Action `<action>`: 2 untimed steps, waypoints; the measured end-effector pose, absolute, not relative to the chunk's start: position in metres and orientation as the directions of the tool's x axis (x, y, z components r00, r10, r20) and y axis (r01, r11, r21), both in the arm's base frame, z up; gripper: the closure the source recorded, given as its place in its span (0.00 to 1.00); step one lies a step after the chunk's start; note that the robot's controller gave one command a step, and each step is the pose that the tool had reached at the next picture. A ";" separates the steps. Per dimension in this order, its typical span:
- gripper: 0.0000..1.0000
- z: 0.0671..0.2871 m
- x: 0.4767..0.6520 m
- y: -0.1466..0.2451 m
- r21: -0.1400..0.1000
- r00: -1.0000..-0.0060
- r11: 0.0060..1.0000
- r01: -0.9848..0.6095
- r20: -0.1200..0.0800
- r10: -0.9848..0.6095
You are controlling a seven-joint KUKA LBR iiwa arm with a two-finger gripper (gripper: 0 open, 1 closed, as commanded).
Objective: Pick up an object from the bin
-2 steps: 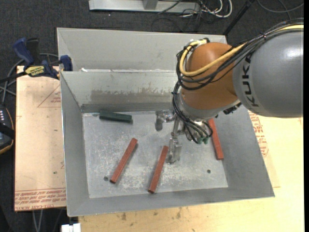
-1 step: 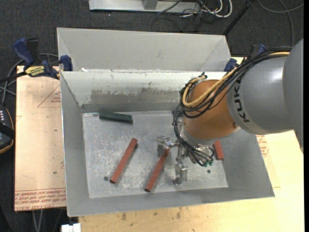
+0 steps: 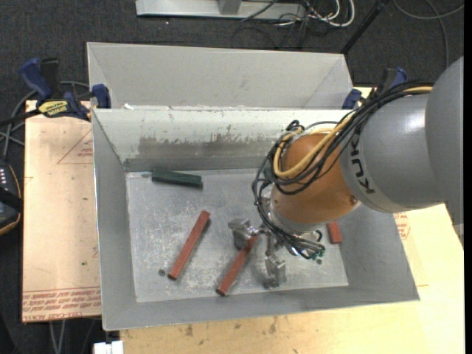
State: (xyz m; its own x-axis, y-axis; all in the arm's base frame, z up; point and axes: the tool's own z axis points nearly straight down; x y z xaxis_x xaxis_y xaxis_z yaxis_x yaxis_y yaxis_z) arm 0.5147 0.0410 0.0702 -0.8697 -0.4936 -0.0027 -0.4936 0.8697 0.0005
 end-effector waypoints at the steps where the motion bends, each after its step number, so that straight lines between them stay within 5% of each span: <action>1: 1.00 0.071 0.515 0.041 0.000 -0.870 0.870 -0.493 -0.003 -0.493; 2: 1.00 0.221 0.534 0.052 -0.004 -0.872 0.872 -0.489 -0.012 -0.489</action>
Offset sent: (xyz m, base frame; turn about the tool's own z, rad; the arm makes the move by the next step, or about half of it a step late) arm 0.0000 0.0000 0.0000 0.0000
